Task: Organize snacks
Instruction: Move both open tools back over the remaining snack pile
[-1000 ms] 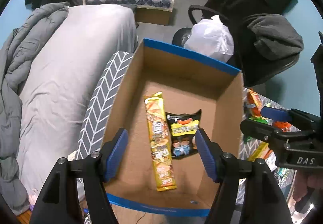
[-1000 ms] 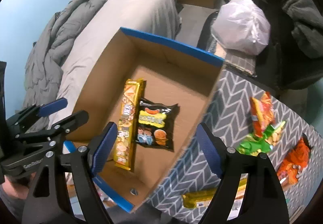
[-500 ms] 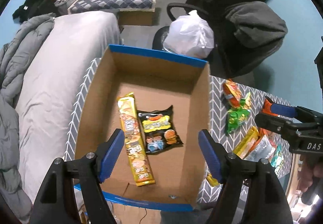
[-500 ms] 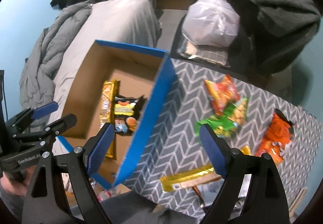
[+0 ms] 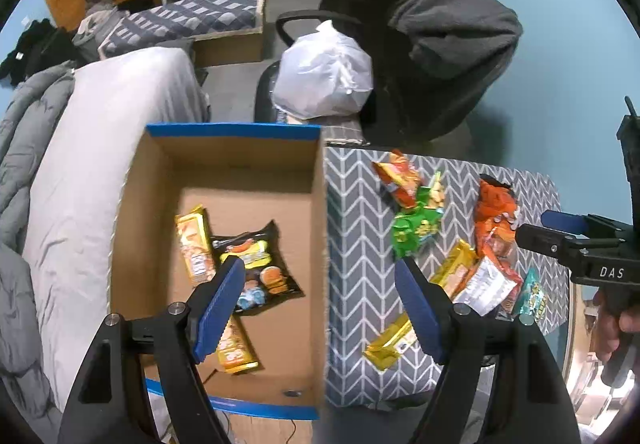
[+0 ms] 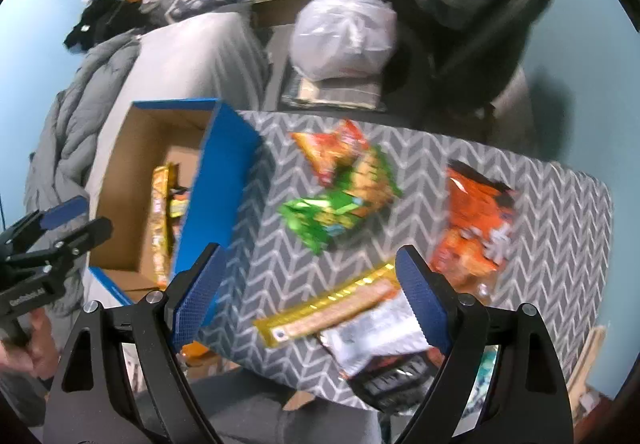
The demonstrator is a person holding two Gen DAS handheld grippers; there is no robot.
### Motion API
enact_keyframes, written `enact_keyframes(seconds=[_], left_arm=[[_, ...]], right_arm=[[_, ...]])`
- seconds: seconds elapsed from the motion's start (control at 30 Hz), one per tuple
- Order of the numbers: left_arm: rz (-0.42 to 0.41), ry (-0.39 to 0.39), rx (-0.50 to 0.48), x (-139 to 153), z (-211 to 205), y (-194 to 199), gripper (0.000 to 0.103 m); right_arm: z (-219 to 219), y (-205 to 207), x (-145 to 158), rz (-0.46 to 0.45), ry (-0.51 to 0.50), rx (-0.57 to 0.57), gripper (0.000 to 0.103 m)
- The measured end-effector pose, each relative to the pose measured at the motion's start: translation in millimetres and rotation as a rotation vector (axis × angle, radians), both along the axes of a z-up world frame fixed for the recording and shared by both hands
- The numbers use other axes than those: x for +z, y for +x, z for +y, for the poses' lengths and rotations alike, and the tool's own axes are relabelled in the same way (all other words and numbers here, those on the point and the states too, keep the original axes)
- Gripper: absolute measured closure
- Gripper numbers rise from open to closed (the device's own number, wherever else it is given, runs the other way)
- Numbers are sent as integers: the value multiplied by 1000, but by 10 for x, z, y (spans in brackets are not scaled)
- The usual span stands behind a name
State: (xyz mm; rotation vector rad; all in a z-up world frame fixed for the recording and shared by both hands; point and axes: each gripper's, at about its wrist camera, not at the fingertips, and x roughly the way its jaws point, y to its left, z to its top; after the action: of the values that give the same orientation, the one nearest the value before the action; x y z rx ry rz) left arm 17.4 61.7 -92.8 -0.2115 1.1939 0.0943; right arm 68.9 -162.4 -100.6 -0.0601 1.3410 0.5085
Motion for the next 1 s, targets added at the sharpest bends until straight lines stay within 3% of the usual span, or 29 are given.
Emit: enact_keyframes(seconds=[0.47,1.0], left_arm=[[15,32,-146,-134,-714,397,24],[112,16,-236,-775,-1134,911,24]], right_arm=[[-961,76,-112,32,-31,-137,16],[-1410,330,-571,91,-45,-215,16]])
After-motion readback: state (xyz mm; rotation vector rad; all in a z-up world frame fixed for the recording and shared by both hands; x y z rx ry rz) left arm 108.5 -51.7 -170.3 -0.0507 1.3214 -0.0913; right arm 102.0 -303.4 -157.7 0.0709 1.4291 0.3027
